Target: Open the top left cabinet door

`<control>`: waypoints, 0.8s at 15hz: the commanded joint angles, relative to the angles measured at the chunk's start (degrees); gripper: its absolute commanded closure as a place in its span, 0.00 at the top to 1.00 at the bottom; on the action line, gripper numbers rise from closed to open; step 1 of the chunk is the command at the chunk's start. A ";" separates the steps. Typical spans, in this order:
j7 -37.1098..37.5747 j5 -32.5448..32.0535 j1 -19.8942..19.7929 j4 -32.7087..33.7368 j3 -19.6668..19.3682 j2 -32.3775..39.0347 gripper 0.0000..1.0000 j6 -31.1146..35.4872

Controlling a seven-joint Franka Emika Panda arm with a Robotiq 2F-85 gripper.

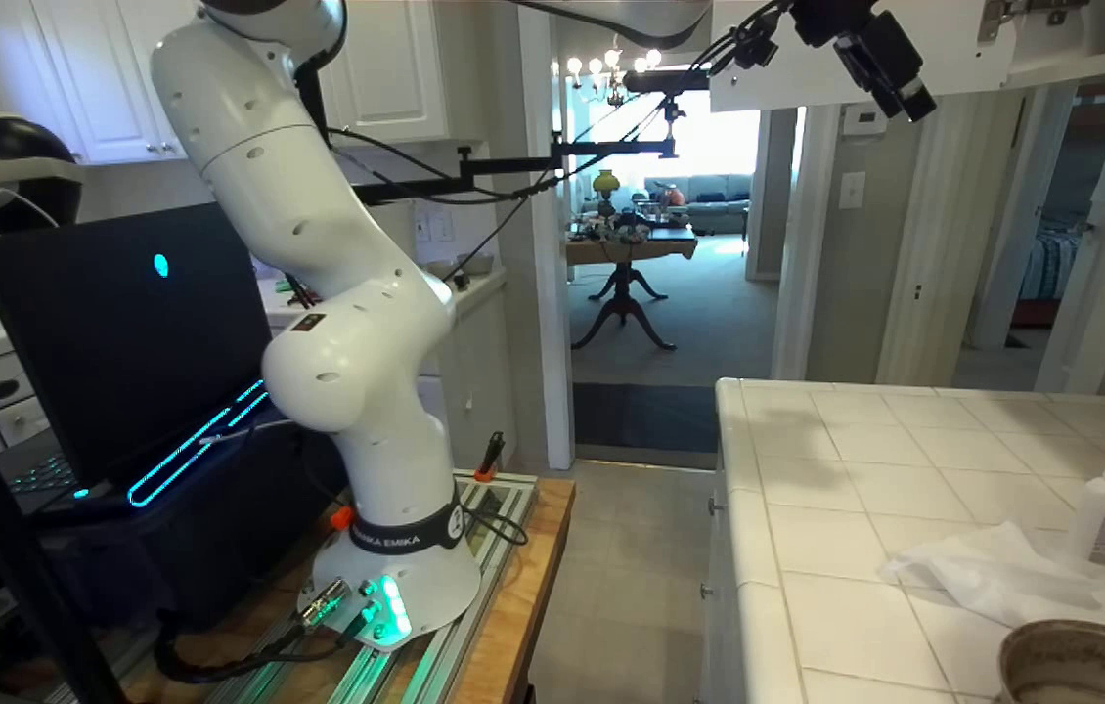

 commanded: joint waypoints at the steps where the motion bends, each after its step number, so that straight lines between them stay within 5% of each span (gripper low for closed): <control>1: 5.21 2.83 -0.11 -2.12 -1.81 -2.36 1.00 -0.63; 10: 6.24 11.49 -0.24 -10.05 -9.42 -8.09 1.00 2.51; 12: 6.24 10.03 -0.94 -7.08 -8.43 -5.60 1.00 0.70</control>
